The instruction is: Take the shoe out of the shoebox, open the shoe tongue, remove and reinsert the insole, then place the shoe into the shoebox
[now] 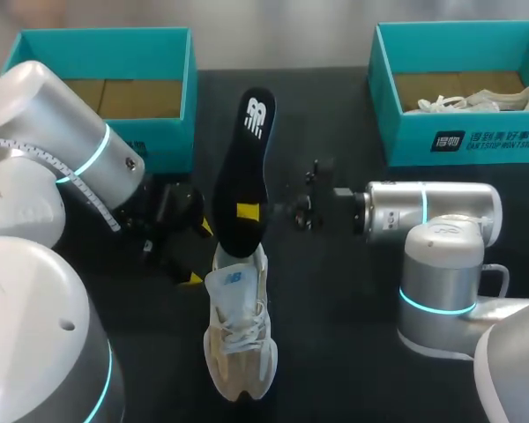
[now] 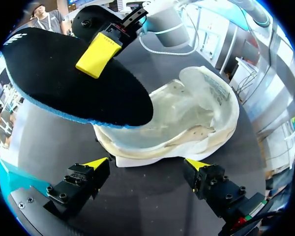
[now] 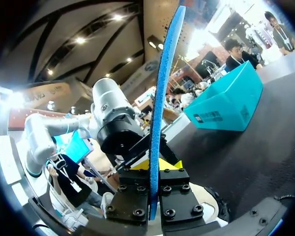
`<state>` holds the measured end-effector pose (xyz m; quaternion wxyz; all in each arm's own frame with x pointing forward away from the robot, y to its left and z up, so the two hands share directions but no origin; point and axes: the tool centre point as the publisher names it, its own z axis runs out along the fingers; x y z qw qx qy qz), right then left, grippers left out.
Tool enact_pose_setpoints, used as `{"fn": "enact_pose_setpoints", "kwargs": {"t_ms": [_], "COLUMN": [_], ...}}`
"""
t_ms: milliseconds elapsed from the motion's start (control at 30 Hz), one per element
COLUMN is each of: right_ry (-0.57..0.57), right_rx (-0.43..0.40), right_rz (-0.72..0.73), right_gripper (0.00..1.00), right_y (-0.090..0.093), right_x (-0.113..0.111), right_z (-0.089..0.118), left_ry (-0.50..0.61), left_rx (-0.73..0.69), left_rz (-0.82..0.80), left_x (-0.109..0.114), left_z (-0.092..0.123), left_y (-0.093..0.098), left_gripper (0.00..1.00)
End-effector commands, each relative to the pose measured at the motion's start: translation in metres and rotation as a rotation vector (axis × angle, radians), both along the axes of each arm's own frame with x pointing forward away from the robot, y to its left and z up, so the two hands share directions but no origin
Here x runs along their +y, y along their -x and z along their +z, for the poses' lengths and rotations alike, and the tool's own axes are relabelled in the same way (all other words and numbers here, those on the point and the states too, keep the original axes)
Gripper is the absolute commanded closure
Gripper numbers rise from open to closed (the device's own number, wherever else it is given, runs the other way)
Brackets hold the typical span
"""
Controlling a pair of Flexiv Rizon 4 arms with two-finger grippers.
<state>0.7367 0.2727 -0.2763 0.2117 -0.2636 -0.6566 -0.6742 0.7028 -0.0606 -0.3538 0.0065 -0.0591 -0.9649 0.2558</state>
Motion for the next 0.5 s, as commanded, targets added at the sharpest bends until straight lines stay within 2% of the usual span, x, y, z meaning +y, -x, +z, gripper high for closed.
{"fn": "enact_pose_setpoints", "kwargs": {"t_ms": [33,500], "right_ry": [0.003,-0.003], "right_rx": [-0.012,-0.089], "right_rz": [0.009,0.054], "right_gripper": [1.00,1.00], "right_y": [0.0015,-0.0015], "right_x": [0.0032,0.0087], "right_z": [0.0001,-0.0062], "left_ry": [0.000,0.000], "left_rx": [0.000,0.000], "left_rz": [-0.001,-0.001], "left_x": [-0.0003,-0.0003], "left_z": [-0.0010,-0.0010], "left_y": [-0.0004,-0.0004], "left_gripper": [0.00,0.00]}}
